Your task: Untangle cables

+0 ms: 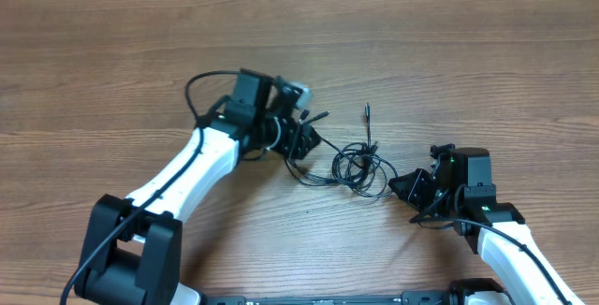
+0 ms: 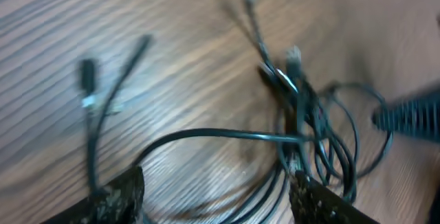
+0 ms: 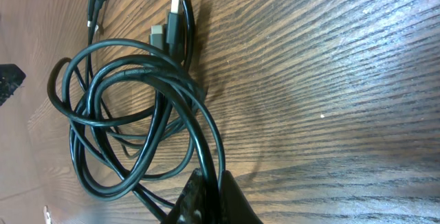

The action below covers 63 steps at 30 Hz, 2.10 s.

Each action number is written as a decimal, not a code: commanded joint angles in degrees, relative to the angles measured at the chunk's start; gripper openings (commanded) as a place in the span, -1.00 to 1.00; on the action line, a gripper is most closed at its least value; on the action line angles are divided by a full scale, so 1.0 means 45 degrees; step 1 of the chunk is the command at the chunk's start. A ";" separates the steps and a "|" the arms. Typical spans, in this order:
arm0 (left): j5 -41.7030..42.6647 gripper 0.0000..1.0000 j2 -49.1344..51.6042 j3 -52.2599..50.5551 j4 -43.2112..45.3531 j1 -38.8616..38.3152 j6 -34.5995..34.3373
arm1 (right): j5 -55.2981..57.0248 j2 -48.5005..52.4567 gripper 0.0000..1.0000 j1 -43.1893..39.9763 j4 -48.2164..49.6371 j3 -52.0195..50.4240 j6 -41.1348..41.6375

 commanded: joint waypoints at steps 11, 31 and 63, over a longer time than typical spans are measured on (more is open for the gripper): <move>-0.1423 0.37 0.0277 0.0121 0.0180 -0.1054 0.5901 | 0.0151 -0.0010 -0.92 0.0024 0.0029 0.0311 0.0053; -0.0942 0.21 0.1054 0.0121 0.0967 -0.1535 0.6713 | 0.0151 -0.0010 -0.92 0.0024 -0.0029 0.0301 0.0049; 0.1039 -0.53 0.0583 0.0758 0.2550 -0.0656 0.1904 | 0.0321 -0.0010 -0.92 0.0024 -0.0063 0.0301 0.0063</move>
